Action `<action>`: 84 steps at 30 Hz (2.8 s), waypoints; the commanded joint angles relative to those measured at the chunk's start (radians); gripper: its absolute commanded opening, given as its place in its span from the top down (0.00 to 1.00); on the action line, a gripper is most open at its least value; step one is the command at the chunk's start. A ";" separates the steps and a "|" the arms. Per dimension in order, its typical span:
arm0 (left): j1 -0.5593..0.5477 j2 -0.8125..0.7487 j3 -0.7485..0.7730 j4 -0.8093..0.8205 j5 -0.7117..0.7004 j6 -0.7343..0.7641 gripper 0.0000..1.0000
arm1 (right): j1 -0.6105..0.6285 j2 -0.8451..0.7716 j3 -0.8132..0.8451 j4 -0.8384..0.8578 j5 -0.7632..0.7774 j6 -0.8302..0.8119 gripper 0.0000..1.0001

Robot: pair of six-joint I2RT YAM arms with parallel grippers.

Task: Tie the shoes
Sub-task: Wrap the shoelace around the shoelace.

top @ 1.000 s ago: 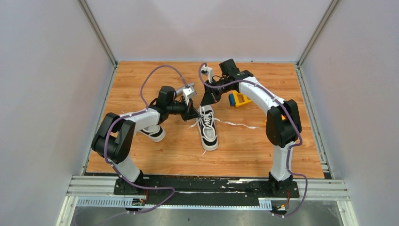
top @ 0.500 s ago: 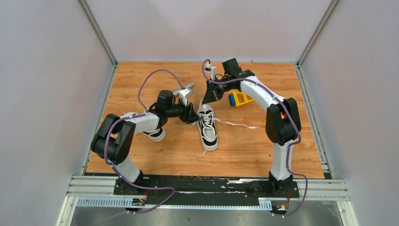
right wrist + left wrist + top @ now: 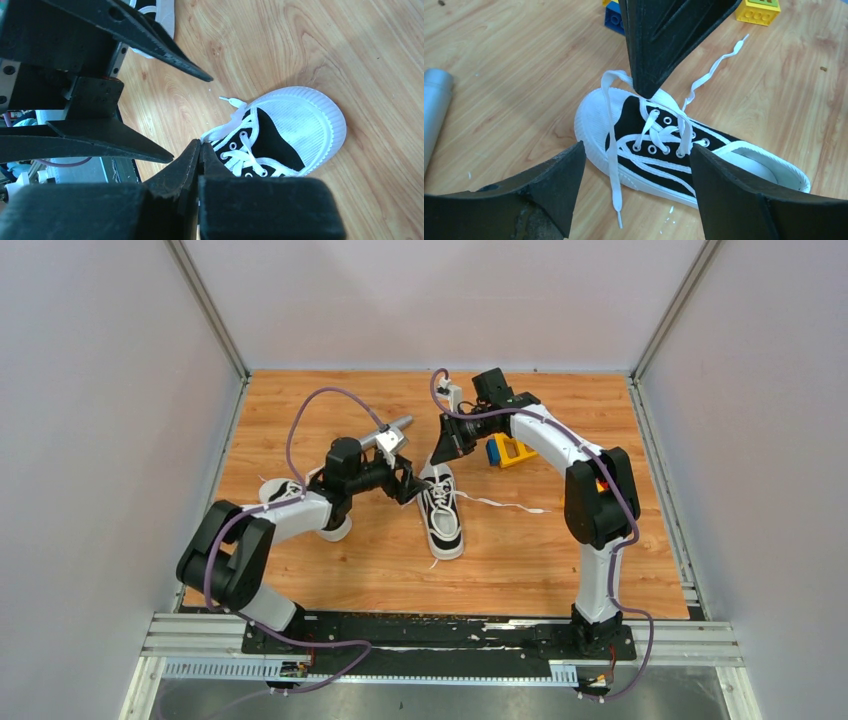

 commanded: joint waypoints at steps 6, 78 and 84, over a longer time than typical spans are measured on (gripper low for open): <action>0.018 0.131 0.125 0.095 0.274 -0.009 0.13 | 0.001 -0.024 0.012 0.047 -0.011 0.038 1.00; -0.073 0.282 0.132 0.112 0.249 -0.078 1.00 | -0.116 -0.093 -0.055 0.033 0.015 0.055 0.82; -0.072 0.299 0.147 0.078 0.311 -0.042 1.00 | -0.238 -0.199 -0.173 -0.177 0.025 -0.436 0.62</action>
